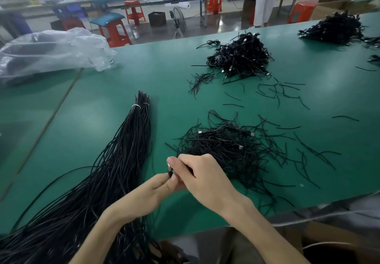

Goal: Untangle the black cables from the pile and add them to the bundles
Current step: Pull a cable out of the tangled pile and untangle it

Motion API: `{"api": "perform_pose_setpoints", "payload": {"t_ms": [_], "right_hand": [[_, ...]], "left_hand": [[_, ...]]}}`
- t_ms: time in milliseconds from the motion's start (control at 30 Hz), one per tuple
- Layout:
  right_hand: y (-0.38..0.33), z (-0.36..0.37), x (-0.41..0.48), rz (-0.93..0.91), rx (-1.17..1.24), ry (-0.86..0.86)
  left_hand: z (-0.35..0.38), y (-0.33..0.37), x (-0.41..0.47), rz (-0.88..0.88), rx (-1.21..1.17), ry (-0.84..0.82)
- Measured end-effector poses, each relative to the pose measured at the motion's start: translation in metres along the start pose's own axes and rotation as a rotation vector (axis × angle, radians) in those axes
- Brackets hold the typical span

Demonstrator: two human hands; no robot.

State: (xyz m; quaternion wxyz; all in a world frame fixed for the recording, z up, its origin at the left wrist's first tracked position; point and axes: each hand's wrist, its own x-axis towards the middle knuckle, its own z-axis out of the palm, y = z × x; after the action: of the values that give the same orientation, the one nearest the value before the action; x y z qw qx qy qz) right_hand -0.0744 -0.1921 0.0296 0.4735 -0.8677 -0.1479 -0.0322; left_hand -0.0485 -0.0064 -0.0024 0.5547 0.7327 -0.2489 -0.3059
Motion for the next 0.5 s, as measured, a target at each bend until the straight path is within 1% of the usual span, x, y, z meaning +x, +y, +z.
{"api": "perform_pose_setpoints", "payload": {"t_ms": [67,133,200,233,300,367,400,433,467,500], "right_hand": [[-0.002,0.004,-0.002,-0.023,-0.014,-0.021],[-0.001,0.011,-0.005,-0.044,0.003,-0.024],[0.004,0.021,-0.009,-0.045,0.059,-0.036],[0.007,0.027,-0.012,-0.022,0.129,-0.061],[0.017,0.040,-0.016,0.062,0.295,-0.142],[0.028,0.048,-0.017,0.150,0.347,-0.236],[0.034,0.049,-0.015,0.176,0.325,-0.266],[0.039,0.047,-0.012,0.189,0.294,-0.275],[0.042,0.044,-0.007,0.189,0.271,-0.269],[0.046,0.040,-0.002,0.179,0.261,-0.252]], "left_hand": [[-0.002,-0.008,0.001,0.024,-0.081,0.011],[-0.001,-0.013,0.005,0.092,-0.162,0.055],[0.002,-0.010,0.009,0.168,-0.323,0.163],[0.002,-0.008,0.010,0.207,-0.415,0.240],[-0.002,0.000,0.008,0.274,-0.627,0.409],[-0.013,0.013,-0.001,0.319,-0.831,0.499],[-0.019,0.018,-0.007,0.344,-0.858,0.492],[-0.025,0.023,-0.014,0.353,-0.826,0.458],[-0.030,0.026,-0.021,0.335,-0.722,0.406],[-0.033,0.026,-0.026,0.279,-0.544,0.340]]}}
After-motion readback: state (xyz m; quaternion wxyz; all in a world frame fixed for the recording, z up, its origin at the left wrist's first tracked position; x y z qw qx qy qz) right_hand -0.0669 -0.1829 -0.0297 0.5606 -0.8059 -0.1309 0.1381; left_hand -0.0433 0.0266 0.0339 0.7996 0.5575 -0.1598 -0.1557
